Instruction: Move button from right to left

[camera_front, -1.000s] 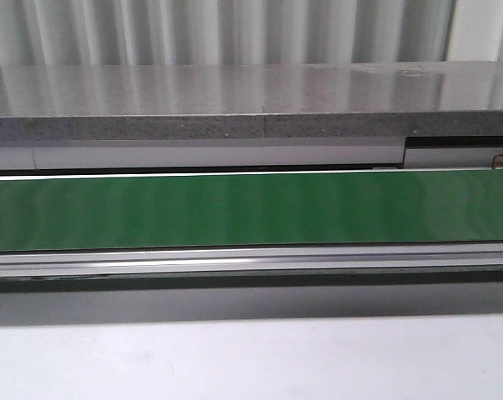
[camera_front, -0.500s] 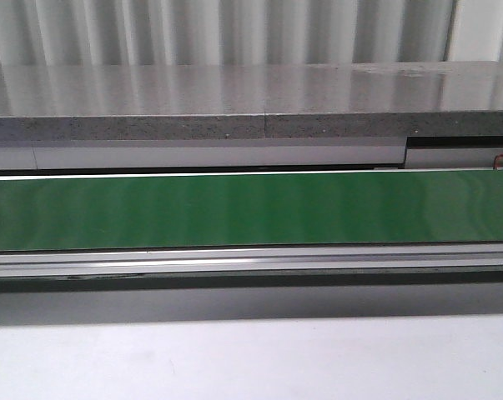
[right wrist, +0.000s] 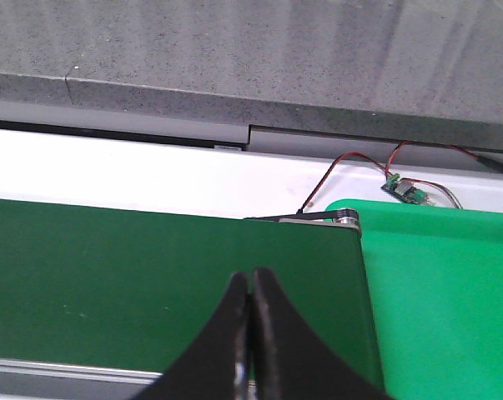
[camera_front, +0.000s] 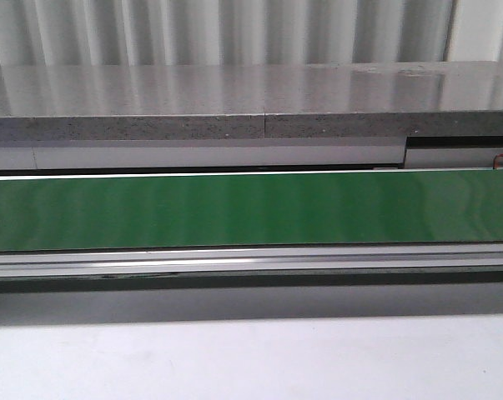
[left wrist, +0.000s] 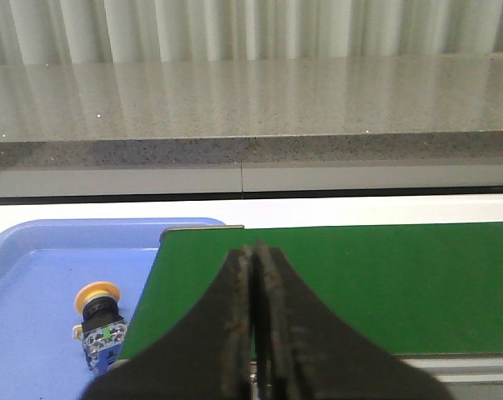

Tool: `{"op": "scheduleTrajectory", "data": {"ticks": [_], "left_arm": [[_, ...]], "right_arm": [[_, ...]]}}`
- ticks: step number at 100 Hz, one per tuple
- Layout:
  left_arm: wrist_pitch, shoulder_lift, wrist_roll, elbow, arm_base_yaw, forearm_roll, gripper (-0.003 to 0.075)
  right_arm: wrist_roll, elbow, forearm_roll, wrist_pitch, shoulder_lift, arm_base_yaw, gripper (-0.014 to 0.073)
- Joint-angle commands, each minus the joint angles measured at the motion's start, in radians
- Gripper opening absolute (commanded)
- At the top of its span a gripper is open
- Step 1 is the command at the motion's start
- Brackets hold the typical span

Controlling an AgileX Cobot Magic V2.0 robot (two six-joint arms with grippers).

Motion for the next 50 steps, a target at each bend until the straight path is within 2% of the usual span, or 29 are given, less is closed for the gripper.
{"op": "scheduleTrajectory", "data": {"ticks": [1, 12, 50], "left_arm": [[-0.094, -0.036, -0.013, 0.005, -0.009, 0.002, -0.002], [-0.094, -0.1, -0.015, 0.043, -0.009, 0.002, -0.002], [-0.094, -0.1, -0.032, 0.046, -0.009, 0.004, -0.002]], "right_arm": [[-0.008, -0.025, 0.016, -0.075, 0.0, 0.0, -0.0068], [-0.008, -0.025, 0.016, -0.075, 0.0, 0.0, -0.0068], [-0.008, -0.025, 0.016, -0.075, 0.002, 0.0, -0.0068]]}}
